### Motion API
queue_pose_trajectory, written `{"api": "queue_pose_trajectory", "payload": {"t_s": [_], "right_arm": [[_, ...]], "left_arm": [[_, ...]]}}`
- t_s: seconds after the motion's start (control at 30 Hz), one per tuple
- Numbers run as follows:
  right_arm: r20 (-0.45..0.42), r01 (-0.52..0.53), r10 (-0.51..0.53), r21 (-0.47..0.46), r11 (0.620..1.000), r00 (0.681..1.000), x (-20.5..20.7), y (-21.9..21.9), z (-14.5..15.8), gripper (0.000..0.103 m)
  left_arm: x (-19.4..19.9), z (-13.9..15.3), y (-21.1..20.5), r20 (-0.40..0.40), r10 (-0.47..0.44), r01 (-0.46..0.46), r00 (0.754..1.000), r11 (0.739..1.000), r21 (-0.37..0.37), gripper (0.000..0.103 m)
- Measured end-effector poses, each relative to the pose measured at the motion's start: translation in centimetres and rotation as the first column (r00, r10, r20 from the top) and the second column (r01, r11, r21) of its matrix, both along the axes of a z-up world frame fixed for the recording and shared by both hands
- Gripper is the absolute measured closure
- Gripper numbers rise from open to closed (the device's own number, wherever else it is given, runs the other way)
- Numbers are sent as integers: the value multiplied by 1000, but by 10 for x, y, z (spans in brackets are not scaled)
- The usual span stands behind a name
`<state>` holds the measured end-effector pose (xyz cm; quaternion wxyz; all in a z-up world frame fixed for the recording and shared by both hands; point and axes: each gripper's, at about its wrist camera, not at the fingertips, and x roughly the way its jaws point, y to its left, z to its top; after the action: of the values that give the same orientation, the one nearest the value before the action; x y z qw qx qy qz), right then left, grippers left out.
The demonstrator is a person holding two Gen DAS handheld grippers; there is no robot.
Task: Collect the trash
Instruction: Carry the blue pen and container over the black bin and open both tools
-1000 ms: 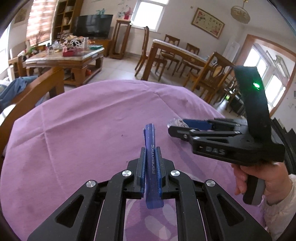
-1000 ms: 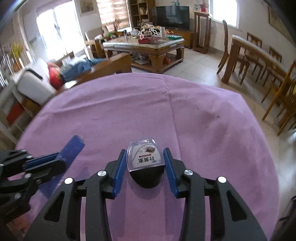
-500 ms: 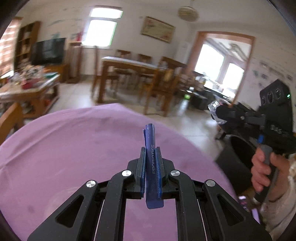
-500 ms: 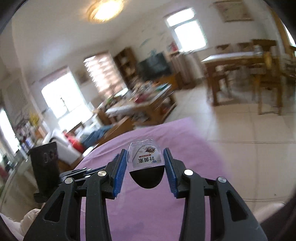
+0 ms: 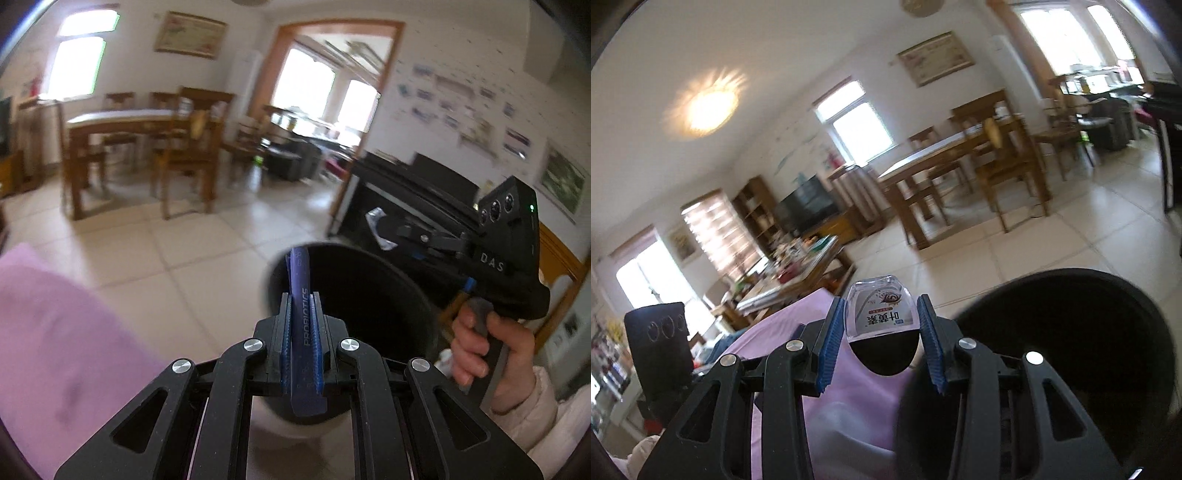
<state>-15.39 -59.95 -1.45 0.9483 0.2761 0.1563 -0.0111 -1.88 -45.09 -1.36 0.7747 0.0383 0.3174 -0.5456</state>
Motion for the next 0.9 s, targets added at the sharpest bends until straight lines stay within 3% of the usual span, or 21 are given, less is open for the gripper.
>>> {"api": "queue_pose_trajectory", "payload": {"t_s": [0.13, 0.33, 0.6, 0.67, 0.7, 0.73, 0.8, 0.9], "right_arm": [[-3, 54, -54, 37, 998, 999, -18, -25, -17, 63], [-6, 92, -92, 75, 993, 996, -30, -52, -36, 63], [-4, 118, -118, 93, 989, 993, -44, -75, -50, 63], [-5, 118, -118, 92, 989, 993, -48, -76, -52, 60], [-8, 118, -118, 91, 989, 993, -49, -77, -53, 47], [-10, 123, -123, 90, 988, 992, -51, -72, -51, 21], [7, 152, -153, 81, 985, 988, -56, -72, -50, 8], [3, 162, -162, 32, 986, 987, -56, -66, -47, 8]], "left_arm": [[-24, -22, -62, -25, -88, 88, 996, 996, 25, 93], [-38, -53, -129, -49, -148, 152, 988, 986, 73, 93], [-51, -68, -154, -32, -178, 181, 983, 976, 121, 91], [-56, -68, -157, -3, -179, 178, 984, 973, 148, 72], [-56, -65, -153, 15, -171, 167, 985, 973, 158, 42], [-58, -63, -151, 50, -152, 142, 987, 976, 165, 16], [-67, -56, -144, 149, -110, 88, 983, 986, 145, 6], [-79, -48, -137, 225, -111, 79, 968, 986, 149, 5]]}}
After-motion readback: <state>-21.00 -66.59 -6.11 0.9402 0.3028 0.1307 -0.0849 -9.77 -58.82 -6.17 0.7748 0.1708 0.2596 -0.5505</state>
